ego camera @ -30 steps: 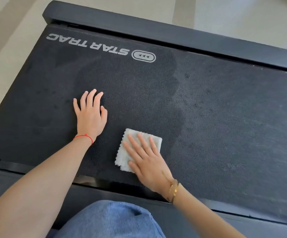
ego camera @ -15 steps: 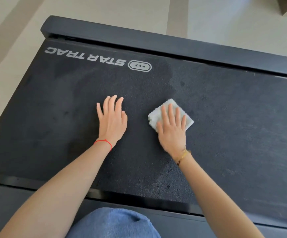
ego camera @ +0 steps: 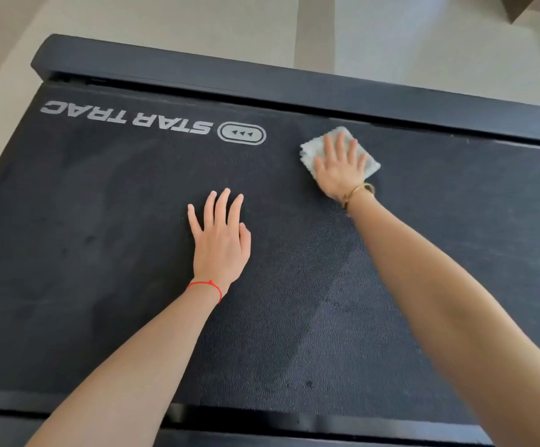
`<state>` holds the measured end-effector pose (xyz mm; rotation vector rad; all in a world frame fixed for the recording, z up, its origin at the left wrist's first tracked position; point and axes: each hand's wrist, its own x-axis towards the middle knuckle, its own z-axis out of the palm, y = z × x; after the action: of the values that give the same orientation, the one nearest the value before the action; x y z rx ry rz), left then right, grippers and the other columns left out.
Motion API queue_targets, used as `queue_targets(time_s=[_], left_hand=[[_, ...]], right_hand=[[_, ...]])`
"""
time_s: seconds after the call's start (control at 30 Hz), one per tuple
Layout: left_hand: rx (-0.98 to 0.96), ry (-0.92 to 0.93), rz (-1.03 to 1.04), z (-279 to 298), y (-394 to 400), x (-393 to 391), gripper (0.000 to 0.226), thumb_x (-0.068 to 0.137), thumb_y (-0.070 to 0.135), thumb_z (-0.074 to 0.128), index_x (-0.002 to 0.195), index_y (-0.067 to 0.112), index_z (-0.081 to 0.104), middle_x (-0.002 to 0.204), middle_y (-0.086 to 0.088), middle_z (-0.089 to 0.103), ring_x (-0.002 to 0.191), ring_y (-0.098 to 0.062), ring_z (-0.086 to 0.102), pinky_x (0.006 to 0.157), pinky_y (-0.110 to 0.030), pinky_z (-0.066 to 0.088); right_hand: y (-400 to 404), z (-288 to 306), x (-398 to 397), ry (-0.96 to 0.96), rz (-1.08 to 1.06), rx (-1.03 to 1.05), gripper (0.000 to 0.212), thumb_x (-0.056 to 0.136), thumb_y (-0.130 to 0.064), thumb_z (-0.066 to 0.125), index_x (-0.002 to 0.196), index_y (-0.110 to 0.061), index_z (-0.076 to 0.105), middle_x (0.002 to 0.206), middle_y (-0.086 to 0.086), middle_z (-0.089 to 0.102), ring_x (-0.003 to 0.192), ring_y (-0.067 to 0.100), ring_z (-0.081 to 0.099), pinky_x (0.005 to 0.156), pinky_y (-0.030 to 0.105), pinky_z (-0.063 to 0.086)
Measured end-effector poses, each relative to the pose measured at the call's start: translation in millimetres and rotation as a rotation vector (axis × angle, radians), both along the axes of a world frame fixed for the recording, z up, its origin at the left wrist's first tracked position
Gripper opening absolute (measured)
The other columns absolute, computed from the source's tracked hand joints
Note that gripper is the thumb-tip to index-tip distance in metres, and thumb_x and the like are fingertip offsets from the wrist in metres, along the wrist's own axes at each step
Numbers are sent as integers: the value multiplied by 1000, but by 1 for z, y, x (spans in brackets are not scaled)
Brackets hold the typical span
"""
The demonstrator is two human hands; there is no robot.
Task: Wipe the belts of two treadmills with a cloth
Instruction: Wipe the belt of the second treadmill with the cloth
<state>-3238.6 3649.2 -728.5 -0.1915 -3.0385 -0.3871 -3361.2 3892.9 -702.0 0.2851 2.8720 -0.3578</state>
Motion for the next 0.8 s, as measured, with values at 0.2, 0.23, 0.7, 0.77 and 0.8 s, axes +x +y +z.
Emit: queue_targets(time_s=[0.2,0.23,0.7,0.77,0.8], left_hand=[[2,27,-5,-2,-1,1,55,98,29,28,150,18,40,158,-7,37,150,-29,27,121,-62,14],[-3,28,-4,-2,-1,1,55,98,29,28,151,18,40,158,-7,37,150,-29,27,121,-62,15],[-63,42,11,-3,0,0,54,97,29,32,150,18,41,158,-7,37,149,-29,29,120,-62,17],[-64,47,8,-3,-1,-1,54,98,30,31,149,18,41,157,-7,37,148,-28,29,120,-62,17],[-62,48,4,-3,-2,-1,54,98,30,31,149,19,41,157,-7,38,148,-28,30,120,-61,17]], right_hand=[[-56,-6,49,94,548,8,56,107,-39,19,158,-26,2,166,-2,-3,152,25,-7,120,47,-7],[-45,-5,47,90,580,-3,55,107,-40,19,158,-28,1,166,-3,-3,152,23,-7,120,45,-8],[-88,-2,-28,34,530,20,57,106,-40,16,158,-25,-1,166,0,-5,152,30,-10,119,49,-11],[-77,-3,-28,40,596,2,56,107,-41,16,158,-28,1,166,-2,-3,152,26,-8,120,47,-10],[-64,-3,-32,57,577,14,55,107,-41,17,158,-28,1,166,-2,-3,152,25,-7,120,46,-8]])
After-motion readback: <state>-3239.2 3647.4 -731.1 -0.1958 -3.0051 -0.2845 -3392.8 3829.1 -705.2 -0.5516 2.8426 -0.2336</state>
